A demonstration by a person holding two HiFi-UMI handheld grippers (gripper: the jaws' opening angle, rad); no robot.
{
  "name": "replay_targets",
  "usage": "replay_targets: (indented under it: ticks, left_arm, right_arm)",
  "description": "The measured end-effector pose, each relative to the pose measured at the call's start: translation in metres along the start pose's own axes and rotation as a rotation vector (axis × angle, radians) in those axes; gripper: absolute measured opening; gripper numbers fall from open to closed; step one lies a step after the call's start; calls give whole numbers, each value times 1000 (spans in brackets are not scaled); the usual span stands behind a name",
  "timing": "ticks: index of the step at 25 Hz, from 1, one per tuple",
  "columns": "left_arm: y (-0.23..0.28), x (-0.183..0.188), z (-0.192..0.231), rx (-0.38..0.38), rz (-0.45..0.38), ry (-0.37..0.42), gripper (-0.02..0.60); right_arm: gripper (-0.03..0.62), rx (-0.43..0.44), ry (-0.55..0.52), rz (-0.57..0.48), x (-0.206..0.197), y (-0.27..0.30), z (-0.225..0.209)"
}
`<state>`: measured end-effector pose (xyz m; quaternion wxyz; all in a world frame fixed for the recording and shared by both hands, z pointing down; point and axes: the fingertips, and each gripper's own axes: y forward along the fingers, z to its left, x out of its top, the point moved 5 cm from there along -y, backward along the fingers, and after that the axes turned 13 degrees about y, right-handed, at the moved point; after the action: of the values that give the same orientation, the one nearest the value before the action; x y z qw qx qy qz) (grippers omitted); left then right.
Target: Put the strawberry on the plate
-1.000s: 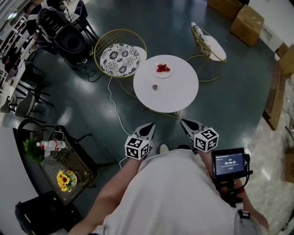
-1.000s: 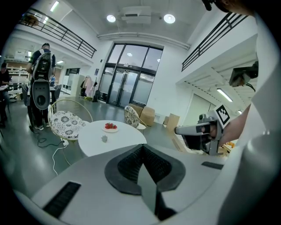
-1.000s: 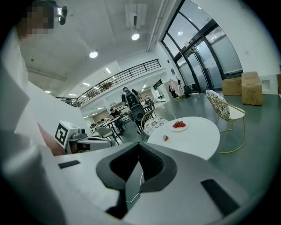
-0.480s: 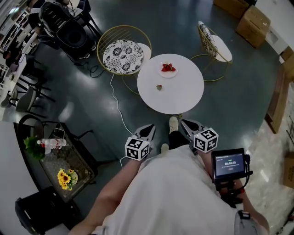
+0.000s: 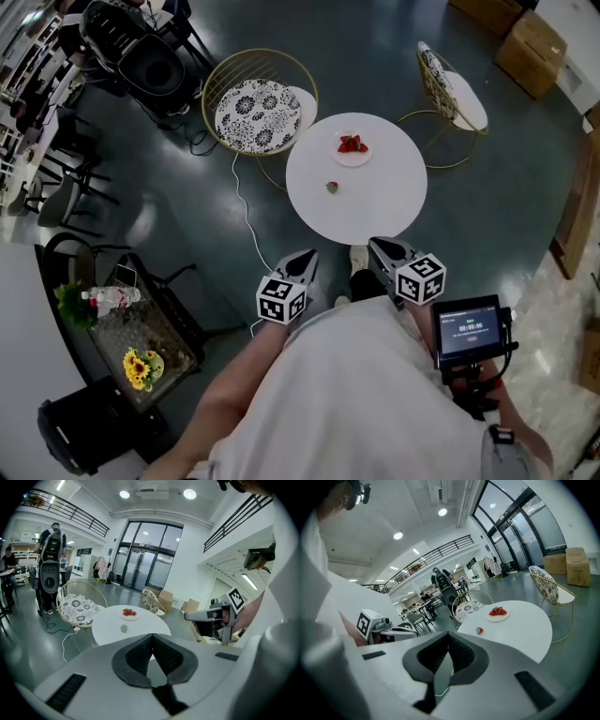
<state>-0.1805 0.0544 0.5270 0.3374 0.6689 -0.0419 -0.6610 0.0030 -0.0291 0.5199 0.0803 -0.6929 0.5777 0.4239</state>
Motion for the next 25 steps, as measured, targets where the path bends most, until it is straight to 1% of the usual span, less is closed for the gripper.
replay_targets:
  ticks: [4,7,9,12,14,19,25]
  left_arm:
    - [2,7,-3,-25,5,19,6]
    - [6,17,0,-38,10,33,8]
    - [26,24,10,-42,22,36,6]
    - [68,35,32,-39,35,44,6]
    - [82,41,45,-32,35,54,6]
    - [102,42,50,-53,64,40,6]
    - [125,45,60,-65,74,32,6]
  right_arm:
    - [8,-21,10,10,0,-2,0]
    - [8,-31,13,9,10,-2,1]
    - [8,-31,20,9,23,7,-14]
    - [8,-28,26,6,47,29,-50]
    - [8,-22,24,-2,59,40,-61]
    - [8,-40,55,13,63,44,-77]
    - [8,-50,76,41,68,54,-95]
